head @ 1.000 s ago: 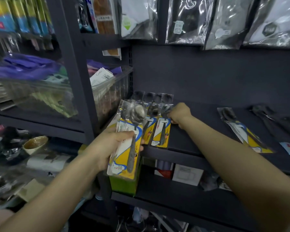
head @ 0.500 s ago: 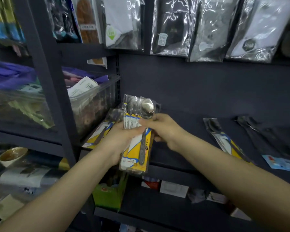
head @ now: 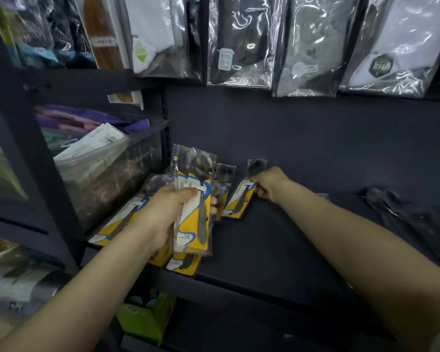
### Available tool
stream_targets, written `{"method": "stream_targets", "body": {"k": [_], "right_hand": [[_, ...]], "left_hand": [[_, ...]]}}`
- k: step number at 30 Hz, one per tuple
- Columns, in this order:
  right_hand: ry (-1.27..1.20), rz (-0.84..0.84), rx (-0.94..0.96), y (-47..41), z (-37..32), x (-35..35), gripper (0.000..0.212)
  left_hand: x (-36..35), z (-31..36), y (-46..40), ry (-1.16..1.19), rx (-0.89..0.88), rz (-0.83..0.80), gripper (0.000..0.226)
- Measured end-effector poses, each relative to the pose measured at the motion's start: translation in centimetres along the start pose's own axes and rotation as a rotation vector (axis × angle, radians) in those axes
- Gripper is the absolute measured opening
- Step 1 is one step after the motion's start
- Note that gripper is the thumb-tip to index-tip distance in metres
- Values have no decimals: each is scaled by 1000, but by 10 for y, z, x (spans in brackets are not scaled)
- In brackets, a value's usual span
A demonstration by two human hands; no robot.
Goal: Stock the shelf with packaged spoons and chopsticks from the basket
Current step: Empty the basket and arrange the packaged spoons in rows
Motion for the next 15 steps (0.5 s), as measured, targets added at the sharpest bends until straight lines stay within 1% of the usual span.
{"method": "stream_targets", "body": {"k": [3, 7, 9, 10, 11, 12, 13, 15], "right_hand": [[42, -19, 27, -13, -3, -6, 29], [205, 2, 82, -18, -7, -2, 29], [392, 3, 145, -9, -11, 0, 27], [510, 33, 214, -2, -16, 0, 24], [555, 62, 295, 7, -23, 1, 27], [516, 50, 356, 16, -28, 0, 35], [393, -33, 373, 30, -29, -4, 38], [129, -287, 303, 53, -23, -20, 29]], "left_hand": [[-1, 0, 0, -43, -12, -14, 25], [-4, 0, -2, -41, -27, -3, 22], [-8, 0, -2, -43, -31, -17, 20], [-10, 0, -2, -38, -28, -20, 18], [-11, -1, -3, -43, -24, -15, 16], [-11, -4, -5, -49, -20, -6, 13], [-13, -5, -6, -58, -18, -3, 11], [-19, -5, -8, -91, -33, -24, 9]]}}
Point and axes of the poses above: each hand's wrist, its own y-axis away from the middle knuckle, its own x-axis out of the back of the hand, z = x × y, the point moved 8 cm from there along -y, towards the middle knuckle, and after that the axes turned 8 degrees about -x, right-handed, at the moved point
